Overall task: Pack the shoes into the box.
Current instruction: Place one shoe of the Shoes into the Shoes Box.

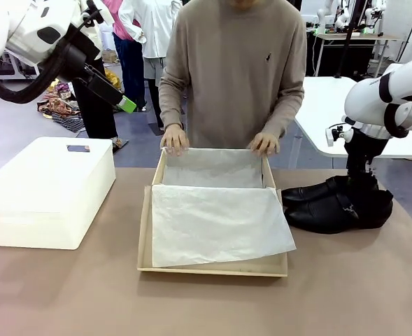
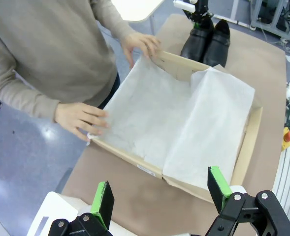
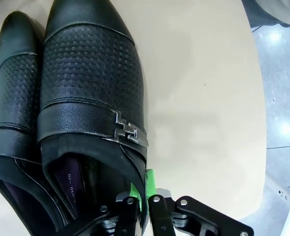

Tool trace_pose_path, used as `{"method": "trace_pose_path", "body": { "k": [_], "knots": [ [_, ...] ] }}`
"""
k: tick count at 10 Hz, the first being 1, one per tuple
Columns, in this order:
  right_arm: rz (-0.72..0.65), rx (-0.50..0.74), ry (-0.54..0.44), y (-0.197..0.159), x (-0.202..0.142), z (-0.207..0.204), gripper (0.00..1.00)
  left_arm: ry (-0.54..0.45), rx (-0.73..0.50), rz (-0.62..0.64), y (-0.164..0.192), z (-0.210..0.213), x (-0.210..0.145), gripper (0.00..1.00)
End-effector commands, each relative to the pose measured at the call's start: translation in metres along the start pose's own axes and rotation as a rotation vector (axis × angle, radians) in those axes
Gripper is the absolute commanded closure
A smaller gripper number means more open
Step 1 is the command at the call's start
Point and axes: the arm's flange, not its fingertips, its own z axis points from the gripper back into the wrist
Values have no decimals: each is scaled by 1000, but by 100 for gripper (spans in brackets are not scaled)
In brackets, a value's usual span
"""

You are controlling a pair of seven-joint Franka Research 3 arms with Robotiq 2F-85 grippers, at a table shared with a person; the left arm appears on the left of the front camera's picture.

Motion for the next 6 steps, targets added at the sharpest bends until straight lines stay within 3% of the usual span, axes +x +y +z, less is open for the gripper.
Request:
{"method": "trace_pose_path", "body": {
  "k": [1, 6],
  "knots": [
    [-22, 19, -14, -6, -1, 6, 100, -19, -17, -12, 2, 1, -2, 0],
    [-131, 8, 14, -25, -18, 48, 100, -19, -17, -12, 2, 1, -2, 0]
  ]
}}
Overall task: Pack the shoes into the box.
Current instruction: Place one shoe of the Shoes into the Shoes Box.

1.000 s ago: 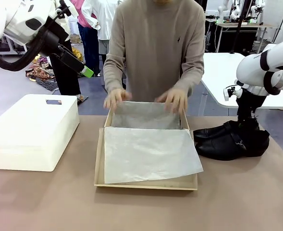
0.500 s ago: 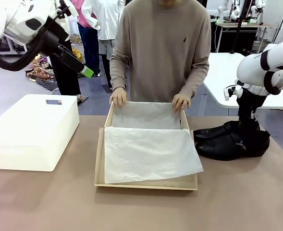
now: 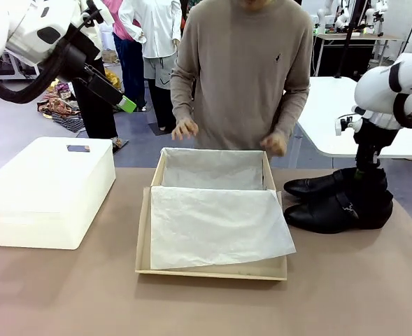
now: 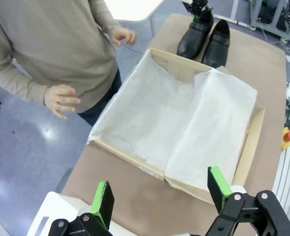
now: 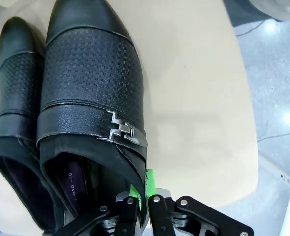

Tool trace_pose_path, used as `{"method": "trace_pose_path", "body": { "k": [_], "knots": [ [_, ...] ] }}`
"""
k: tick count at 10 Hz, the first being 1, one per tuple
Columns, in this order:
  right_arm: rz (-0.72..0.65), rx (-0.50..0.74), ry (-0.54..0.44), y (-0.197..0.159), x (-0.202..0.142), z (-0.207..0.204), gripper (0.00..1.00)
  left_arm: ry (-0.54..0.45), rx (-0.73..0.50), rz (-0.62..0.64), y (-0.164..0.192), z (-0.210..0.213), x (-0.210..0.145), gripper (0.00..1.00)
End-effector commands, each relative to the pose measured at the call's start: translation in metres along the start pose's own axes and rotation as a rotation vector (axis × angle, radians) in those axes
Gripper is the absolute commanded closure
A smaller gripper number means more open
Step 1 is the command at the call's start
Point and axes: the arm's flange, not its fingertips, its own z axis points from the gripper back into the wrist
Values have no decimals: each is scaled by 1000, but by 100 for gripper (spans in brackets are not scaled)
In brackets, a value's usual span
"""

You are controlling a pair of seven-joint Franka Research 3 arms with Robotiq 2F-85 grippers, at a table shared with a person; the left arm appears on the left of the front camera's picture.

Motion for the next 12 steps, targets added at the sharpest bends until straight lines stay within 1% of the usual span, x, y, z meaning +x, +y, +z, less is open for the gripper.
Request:
{"method": "trace_pose_path", "body": {
  "k": [1, 4, 7, 10, 12],
  "knots": [
    [-49, 25, 19, -16, -2, 33, 100, -19, -17, -12, 2, 1, -2, 0],
    [-70, 30, 33, -14, 5, 82, 100, -19, -17, -12, 2, 1, -2, 0],
    [-76, 25, 75, 12, 29, 138, 100, -19, -17, -12, 2, 1, -2, 0],
    [-65, 13, 109, 29, 51, 162, 100, -19, -17, -12, 2, 1, -2, 0],
    [-70, 8, 108, 34, 52, 167, 100, -19, -17, -12, 2, 1, -2, 0]
  ]
}}
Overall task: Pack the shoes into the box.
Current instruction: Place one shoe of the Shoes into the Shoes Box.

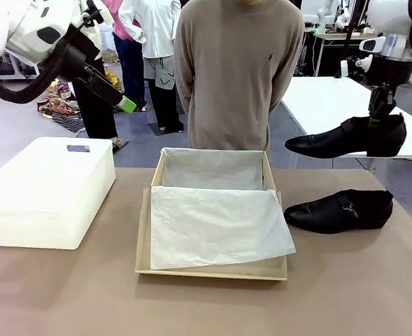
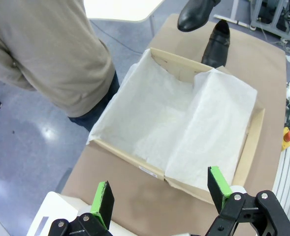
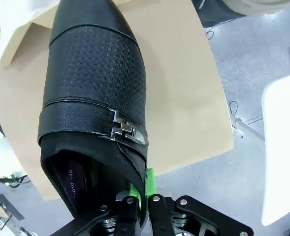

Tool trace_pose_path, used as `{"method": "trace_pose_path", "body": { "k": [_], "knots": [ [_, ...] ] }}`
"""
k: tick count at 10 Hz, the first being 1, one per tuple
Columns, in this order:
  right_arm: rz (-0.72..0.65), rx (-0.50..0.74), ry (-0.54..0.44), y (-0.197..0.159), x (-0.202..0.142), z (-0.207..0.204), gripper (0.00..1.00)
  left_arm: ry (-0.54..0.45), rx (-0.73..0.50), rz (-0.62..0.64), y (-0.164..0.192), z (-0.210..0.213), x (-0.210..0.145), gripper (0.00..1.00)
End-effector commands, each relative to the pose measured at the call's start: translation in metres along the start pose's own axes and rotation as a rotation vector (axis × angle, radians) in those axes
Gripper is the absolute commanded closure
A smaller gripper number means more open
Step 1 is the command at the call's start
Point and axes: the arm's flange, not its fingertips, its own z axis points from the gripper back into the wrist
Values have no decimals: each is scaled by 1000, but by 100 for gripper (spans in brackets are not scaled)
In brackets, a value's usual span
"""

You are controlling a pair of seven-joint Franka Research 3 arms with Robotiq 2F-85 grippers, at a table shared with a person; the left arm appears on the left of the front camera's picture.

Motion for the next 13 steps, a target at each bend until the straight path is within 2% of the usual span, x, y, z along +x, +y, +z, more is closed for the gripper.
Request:
{"method": "trace_pose_path", "body": {
  "k": [1, 7, 9, 13],
  "knots": [
    [0, 1, -5, -1, -2, 0, 100, -19, -17, -12, 2, 1, -1, 0],
    [-33, 7, -13, 1, 5, -2, 100, -19, -17, -12, 2, 1, -1, 0],
    [-77, 47, -34, 9, 30, 15, 100, -19, -17, -12, 2, 1, -1, 0],
    [-95, 91, 23, 28, 100, 50, 100, -19, -17, -12, 2, 1, -1, 0]
  ]
}}
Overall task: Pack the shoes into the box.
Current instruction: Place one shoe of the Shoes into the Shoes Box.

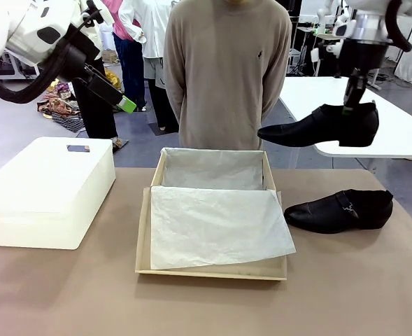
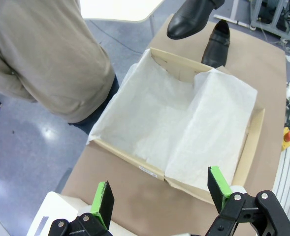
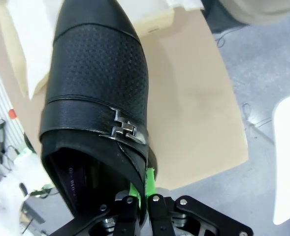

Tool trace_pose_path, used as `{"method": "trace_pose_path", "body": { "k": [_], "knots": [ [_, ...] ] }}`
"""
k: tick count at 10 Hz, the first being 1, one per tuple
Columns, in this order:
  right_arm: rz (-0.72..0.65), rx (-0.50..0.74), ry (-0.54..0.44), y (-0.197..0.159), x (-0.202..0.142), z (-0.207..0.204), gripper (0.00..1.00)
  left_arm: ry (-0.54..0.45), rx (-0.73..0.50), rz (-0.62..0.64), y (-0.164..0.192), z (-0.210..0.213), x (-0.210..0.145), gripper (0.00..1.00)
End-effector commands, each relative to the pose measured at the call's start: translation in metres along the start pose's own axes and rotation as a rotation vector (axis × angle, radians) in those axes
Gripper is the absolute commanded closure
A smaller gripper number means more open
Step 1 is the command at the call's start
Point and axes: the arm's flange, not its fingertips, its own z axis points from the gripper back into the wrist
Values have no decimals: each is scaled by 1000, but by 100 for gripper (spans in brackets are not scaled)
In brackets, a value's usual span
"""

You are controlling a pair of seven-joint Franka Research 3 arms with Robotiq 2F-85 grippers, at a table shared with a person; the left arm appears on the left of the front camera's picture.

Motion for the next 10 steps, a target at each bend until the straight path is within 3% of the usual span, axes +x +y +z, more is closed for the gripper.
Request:
{"method": "trace_pose_path", "body": {
  "k": [1, 6, 10],
  "knots": [
    [-15, 28, 36, -3, 36, 19, 100, -19, -17, -12, 2, 1, -2, 0],
    [6, -5, 10, 20, 121, 9, 100, -19, -17, -12, 2, 1, -2, 0],
    [43, -17, -16, 40, 151, -26, 100, -19, -17, -12, 2, 1, -2, 0]
  ]
}}
